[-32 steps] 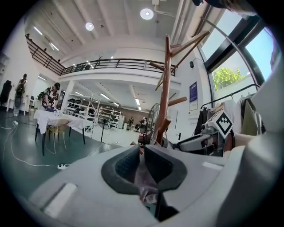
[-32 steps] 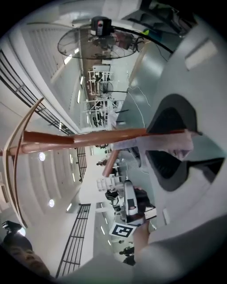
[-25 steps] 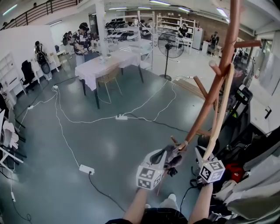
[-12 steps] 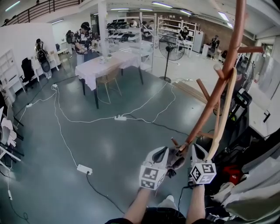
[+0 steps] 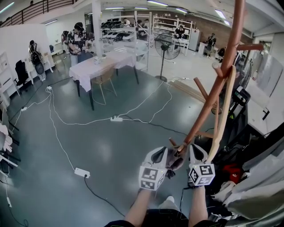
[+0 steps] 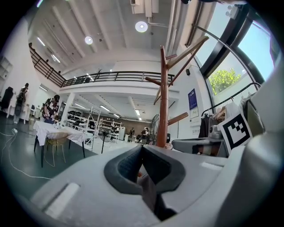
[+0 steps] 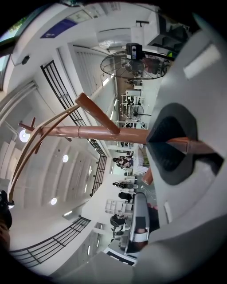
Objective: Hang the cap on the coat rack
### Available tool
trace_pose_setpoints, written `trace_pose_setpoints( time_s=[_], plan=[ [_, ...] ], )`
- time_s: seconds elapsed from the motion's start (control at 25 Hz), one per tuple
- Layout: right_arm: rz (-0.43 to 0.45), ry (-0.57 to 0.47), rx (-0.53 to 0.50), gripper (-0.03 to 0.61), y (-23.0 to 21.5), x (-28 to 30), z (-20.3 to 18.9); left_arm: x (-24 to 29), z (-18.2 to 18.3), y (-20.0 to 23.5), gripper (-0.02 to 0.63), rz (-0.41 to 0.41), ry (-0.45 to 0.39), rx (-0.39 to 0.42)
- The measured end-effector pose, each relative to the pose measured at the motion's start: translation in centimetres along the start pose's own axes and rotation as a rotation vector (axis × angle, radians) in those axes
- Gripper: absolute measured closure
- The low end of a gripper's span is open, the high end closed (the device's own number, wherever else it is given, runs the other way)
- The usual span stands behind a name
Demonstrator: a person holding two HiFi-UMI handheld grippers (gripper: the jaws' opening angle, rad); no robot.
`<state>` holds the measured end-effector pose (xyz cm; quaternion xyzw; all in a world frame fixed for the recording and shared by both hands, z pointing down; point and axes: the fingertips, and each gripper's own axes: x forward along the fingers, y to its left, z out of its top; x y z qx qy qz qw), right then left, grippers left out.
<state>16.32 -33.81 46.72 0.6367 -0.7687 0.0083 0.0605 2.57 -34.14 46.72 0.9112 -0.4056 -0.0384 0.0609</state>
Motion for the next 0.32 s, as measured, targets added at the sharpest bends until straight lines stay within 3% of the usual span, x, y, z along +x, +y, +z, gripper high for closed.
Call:
trace_pose_setpoints(
  time_s=[0.32],
  plan=[
    [-0.002,-0.015,-0.014,0.575,0.82,0.24,0.26,-0.4,-0.2,0.78,0.604,0.007,0.01,0.01]
  ],
)
